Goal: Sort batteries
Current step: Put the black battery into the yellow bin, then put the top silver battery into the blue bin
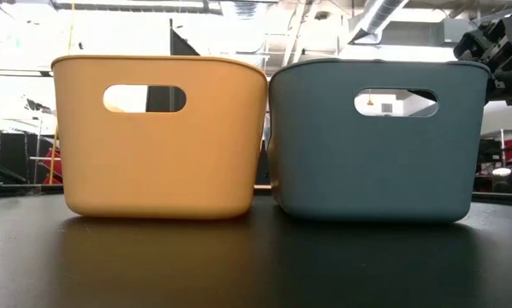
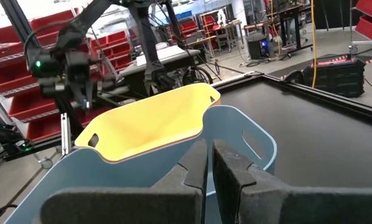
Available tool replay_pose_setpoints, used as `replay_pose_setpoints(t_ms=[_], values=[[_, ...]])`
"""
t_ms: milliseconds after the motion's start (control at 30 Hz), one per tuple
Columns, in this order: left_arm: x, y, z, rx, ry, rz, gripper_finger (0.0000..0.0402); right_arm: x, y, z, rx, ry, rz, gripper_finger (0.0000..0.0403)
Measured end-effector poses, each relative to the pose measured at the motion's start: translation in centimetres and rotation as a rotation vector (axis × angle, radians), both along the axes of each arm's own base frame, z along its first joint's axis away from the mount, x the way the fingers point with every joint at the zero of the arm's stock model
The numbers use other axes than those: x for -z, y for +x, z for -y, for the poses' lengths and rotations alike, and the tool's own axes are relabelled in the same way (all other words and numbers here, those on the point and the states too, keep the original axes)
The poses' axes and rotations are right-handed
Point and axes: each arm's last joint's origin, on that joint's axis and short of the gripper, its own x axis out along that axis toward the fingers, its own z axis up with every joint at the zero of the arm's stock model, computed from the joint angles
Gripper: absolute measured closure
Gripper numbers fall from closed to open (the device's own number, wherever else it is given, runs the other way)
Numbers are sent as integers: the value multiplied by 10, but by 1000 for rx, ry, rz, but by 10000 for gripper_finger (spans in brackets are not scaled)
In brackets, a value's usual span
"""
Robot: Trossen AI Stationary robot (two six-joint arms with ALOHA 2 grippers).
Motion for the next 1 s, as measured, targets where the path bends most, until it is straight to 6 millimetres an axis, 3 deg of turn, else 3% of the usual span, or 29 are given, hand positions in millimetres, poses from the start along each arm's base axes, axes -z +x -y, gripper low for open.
replay_pose_setpoints(t_ms=[200, 467, 733, 867, 1000], values=[[-24, 30, -36, -68, 163, 69, 384, 0, 0, 0, 0, 0, 2, 360], [-29, 73, -73, -120, 278, 8, 373, 0, 0, 0, 0, 36, 9, 360], [-28, 83, -88, -137, 323, -33, 256, -3, 0, -5, -99, 65, 44, 347], [-29, 83, -90, -153, 361, -31, 201, -17, -2, -12, -178, 72, 89, 320], [-30, 82, -90, -202, 410, 4, 186, -40, -7, -18, -250, 60, 152, 276]])
